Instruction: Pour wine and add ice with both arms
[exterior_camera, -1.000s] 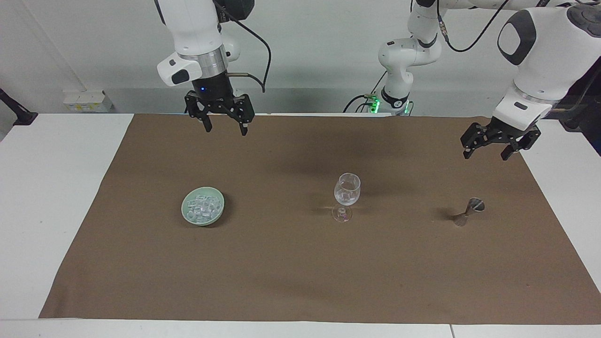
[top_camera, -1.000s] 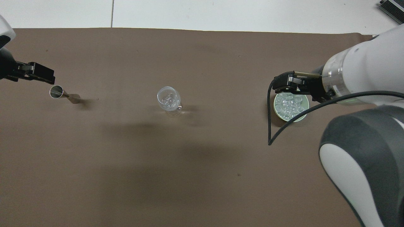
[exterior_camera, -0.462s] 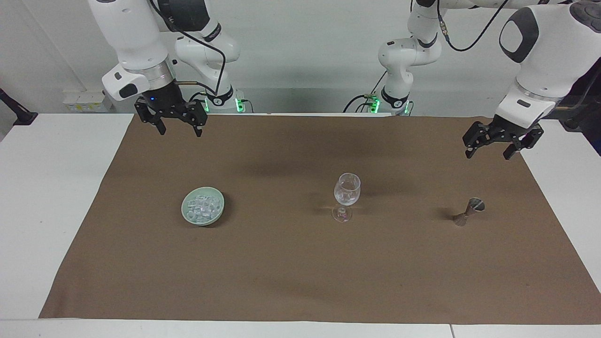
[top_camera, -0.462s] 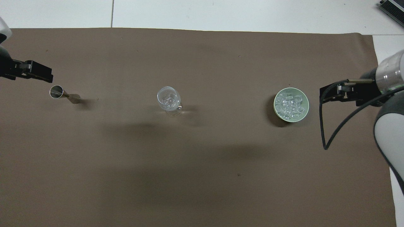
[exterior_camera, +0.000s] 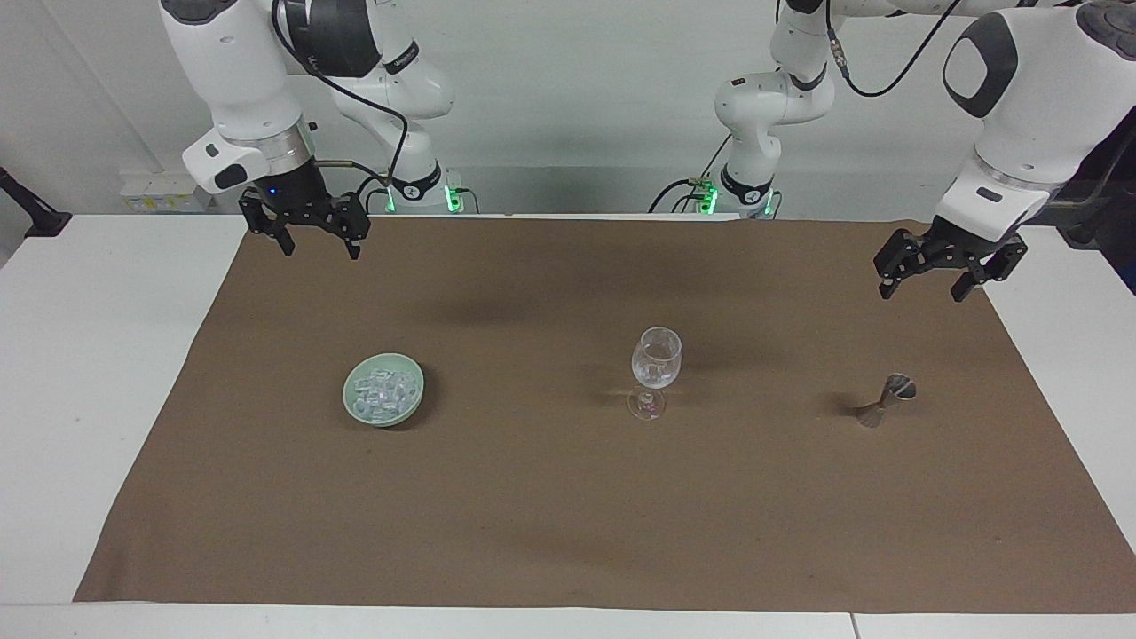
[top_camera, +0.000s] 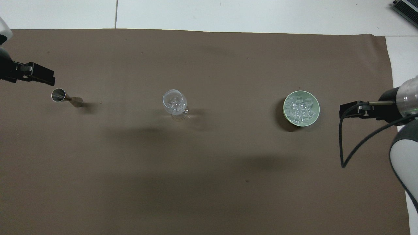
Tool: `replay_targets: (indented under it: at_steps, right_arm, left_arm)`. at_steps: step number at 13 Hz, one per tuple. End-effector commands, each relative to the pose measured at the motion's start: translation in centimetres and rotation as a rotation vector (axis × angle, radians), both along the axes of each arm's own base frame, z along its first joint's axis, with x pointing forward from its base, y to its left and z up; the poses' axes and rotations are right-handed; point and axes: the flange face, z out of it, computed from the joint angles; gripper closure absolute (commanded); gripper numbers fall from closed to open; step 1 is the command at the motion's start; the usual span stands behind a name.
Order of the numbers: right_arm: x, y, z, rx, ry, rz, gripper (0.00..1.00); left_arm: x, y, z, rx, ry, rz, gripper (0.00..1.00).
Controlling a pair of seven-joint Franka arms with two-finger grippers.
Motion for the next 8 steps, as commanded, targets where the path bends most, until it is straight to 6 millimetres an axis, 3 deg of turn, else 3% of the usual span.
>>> replay_targets:
  at_steps: [1,8]
  right_arm:
    - [0.6,-0.1,1.7,-0.013,0.001,0.018,0.00]
    - [1.6,-0.1,3.0,-0.014,0.028,0.011,0.00]
  left_arm:
    - [-0.1,0.3,0.5,-0.003,-0.013,-0.009,0.00]
    - [0.0,0.2,0.4,-0.003,-0.011,-0.011,0.00]
